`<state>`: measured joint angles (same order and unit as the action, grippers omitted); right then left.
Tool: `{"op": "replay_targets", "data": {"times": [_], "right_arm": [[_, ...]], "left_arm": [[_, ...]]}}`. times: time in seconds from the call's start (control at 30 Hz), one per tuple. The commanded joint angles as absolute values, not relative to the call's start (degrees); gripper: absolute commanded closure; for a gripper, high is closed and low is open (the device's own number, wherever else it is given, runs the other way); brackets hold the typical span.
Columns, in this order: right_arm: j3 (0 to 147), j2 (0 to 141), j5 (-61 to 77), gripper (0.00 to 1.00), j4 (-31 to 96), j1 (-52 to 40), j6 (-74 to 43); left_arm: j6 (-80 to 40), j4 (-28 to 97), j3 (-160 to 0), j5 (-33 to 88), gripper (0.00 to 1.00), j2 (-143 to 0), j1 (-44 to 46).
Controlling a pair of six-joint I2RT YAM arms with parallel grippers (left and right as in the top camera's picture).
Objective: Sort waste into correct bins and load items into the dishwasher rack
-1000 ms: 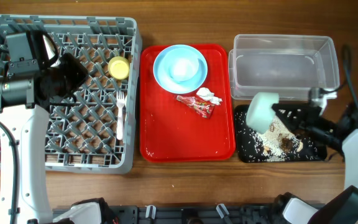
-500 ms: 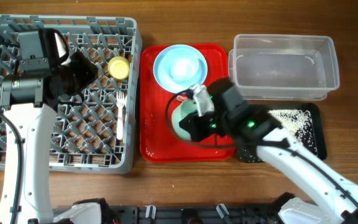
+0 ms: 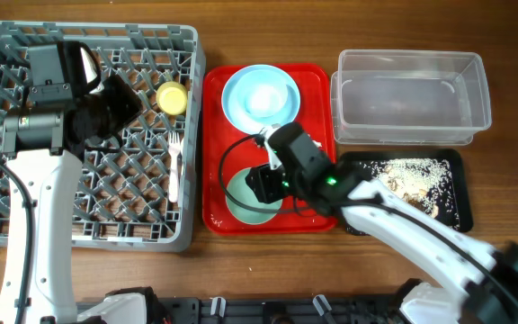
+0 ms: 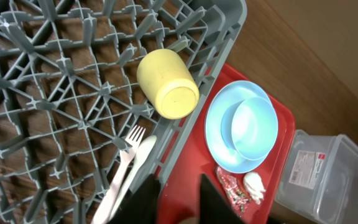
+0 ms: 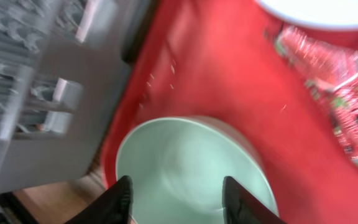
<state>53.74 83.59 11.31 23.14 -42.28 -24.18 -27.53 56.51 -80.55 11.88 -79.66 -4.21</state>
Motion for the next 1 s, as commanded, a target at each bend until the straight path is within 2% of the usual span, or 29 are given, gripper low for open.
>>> {"op": "replay_targets", "data": {"times": [0.0,0.03,0.1,0.2,0.3,0.43,0.53,0.63,0.77,0.97], "right_arm": [[56.9,73.3,1.5,0.38,24.7,-42.3,-22.5],[56.9,70.1,-2.5,0.32,26.2,-42.3,-22.6],[56.9,65.6,-8.4,0.21,29.1,-42.3,-23.5],[56.9,56.7,-18.9,0.15,36.6,-40.5,-30.9],[56.9,49.0,-25.2,0.09,45.1,-34.8,-36.0],[56.9,43.7,-25.4,0.05,53.2,-23.9,-36.4],[56.9,44.0,-18.8,0.01,56.9,-13.8,-32.4],[56.9,46.0,-12.4,0.0,57.5,-5.5,-28.4],[56.9,50.7,-9.7,0.0,57.7,1.9,-26.8],[56.9,62.3,-6.0,0.0,57.5,3.2,-27.0]], "left_arm": [[-27.0,56.5,-80.6,12.1,0.92,-80.1,-3.8],[-27.0,56.8,-80.6,12.2,0.96,-80.1,-3.3],[-27.0,57.1,-80.6,12.2,0.96,-80.1,-1.0],[-26.1,57.1,-80.6,12.2,0.96,-80.1,6.9],[-25.9,57.2,-80.6,11.9,0.94,-81.0,18.3],[-26.0,57.3,-80.6,11.9,0.93,-85.5,31.0],[-26.0,58.0,-80.6,10.2,0.93,-92.3,39.8],[-26.4,59.5,-80.6,5.9,0.94,-96.9,43.5],[-26.4,60.4,-80.6,5.0,0.88,-100.4,45.0],[-27.7,62.0,-80.5,-1.6,0.83,-102.8,45.4]]}}
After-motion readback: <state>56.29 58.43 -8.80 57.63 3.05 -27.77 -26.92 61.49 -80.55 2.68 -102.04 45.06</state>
